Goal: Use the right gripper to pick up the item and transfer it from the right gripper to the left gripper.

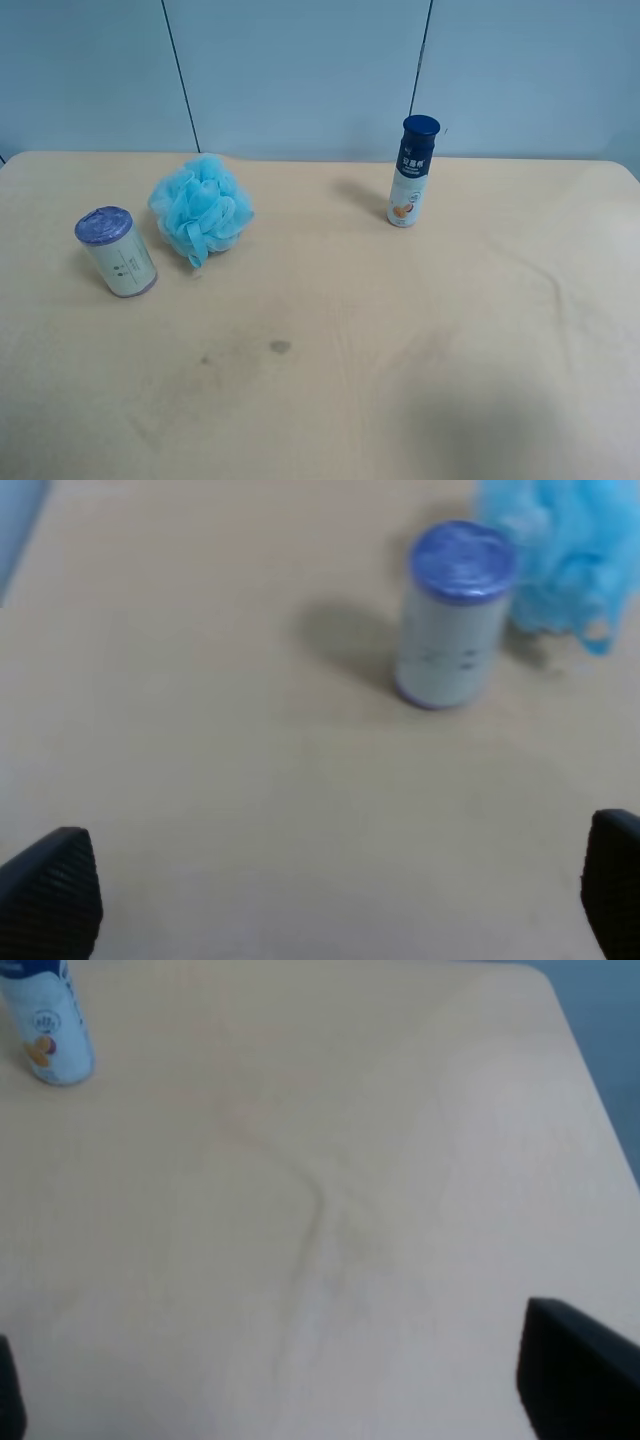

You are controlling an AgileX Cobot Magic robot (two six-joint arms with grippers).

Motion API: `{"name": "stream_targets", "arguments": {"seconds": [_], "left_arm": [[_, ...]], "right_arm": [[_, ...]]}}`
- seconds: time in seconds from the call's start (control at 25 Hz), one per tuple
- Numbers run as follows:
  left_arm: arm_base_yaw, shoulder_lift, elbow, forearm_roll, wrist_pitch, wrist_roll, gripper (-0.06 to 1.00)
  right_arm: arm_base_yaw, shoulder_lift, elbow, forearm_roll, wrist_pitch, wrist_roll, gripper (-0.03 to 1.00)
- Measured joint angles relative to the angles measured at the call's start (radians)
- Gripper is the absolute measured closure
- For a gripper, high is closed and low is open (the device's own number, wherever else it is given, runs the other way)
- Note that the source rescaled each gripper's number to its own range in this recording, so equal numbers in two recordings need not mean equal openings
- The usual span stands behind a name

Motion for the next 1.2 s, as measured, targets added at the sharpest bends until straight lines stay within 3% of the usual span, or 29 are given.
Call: {"name": "stream_targets", "arguments": {"seconds": [1.2], "left_arm": [[-0.005, 0.0, 0.005, -0.004, 0.0, 0.001, 0.05]], "right_arm": [[0.0, 0.0, 0.0, 0.001, 0.0, 0.0, 0.07]]}}
